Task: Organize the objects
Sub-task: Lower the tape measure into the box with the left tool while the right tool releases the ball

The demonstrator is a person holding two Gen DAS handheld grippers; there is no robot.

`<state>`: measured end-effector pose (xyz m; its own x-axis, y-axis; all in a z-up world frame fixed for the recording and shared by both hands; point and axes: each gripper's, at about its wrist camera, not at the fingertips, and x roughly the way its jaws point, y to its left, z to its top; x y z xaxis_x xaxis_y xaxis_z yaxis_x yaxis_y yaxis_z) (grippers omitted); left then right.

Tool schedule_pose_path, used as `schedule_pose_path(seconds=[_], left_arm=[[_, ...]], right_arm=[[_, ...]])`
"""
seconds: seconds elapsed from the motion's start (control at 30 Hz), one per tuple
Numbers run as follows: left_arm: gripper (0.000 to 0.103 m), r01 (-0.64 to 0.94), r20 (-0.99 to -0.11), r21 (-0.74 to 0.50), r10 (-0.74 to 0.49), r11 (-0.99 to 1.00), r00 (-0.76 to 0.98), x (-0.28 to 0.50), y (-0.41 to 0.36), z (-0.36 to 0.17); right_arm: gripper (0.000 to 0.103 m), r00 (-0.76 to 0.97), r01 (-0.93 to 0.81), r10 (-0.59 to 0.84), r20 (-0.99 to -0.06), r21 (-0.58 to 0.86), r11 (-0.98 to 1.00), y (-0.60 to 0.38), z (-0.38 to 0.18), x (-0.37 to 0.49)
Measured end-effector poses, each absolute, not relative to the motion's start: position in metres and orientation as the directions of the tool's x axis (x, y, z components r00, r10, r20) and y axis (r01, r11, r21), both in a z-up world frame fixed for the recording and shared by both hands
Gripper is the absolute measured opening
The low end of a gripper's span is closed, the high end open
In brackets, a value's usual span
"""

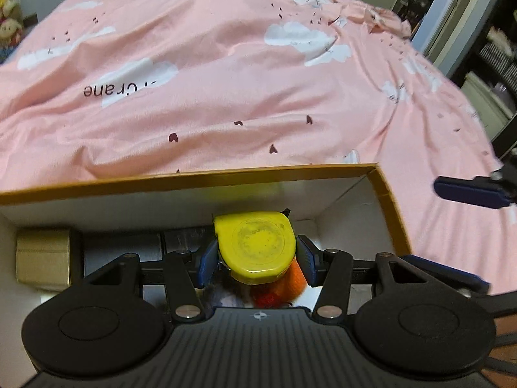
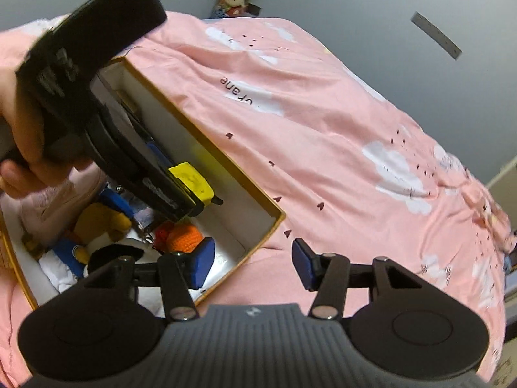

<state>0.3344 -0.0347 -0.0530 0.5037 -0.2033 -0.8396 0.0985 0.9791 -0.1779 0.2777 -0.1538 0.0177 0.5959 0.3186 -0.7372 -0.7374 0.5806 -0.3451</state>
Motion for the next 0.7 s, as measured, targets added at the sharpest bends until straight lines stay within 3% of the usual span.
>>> schedule_pose_path(seconds=[0.23,0.47,0.7], left_arm=[[0.059,0.127,-0.87,-0.095,-0.145,0.987,0.472,0.337,-0.057,-0.067],[0.059,0.129,-0.857,-0.298,-0.324,0.946,0.401,0.341,-0.056,-0.07],[0.059,0.154,-0.854,-0.154,-0.21,0.976,0.476,0.336,-0.052,-0.052]], right_arm=[[0.055,0.582,-0.737,0.339,-0.739,-0.304,0.604,-0.157,0.006,0.288],[0.052,0.599,-0.713,0.332,-0.729,-0.297,0.634,-0.167,0.003,0.299],[0.051,0.588,-0.719,0.35,-0.729,-0.272,0.64,-0.17,0.005,0.299]])
